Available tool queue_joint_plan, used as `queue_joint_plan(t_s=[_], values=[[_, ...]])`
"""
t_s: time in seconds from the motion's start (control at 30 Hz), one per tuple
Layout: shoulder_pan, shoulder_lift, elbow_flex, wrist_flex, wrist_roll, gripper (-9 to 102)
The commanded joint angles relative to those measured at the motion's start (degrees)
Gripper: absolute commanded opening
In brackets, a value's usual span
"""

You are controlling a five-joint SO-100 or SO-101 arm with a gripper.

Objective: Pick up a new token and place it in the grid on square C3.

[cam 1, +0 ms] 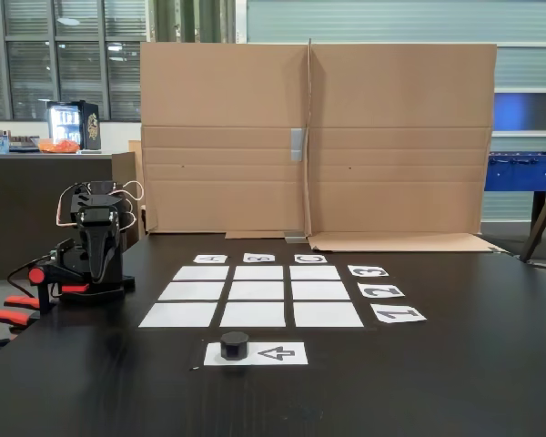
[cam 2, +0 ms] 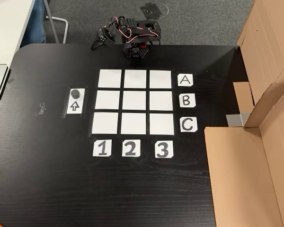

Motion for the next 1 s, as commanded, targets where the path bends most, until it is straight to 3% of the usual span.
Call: queue_joint_plan(t_s=[0.0, 0.7, 0.97], values=[[0.00, 0.35, -0.18, -0.62, 0.18, 0], [-0.88, -0.53, -1.05, -0.88, -2.99, 0], [-3.69, -19.42, -14.50, 1.23, -3.60, 0]])
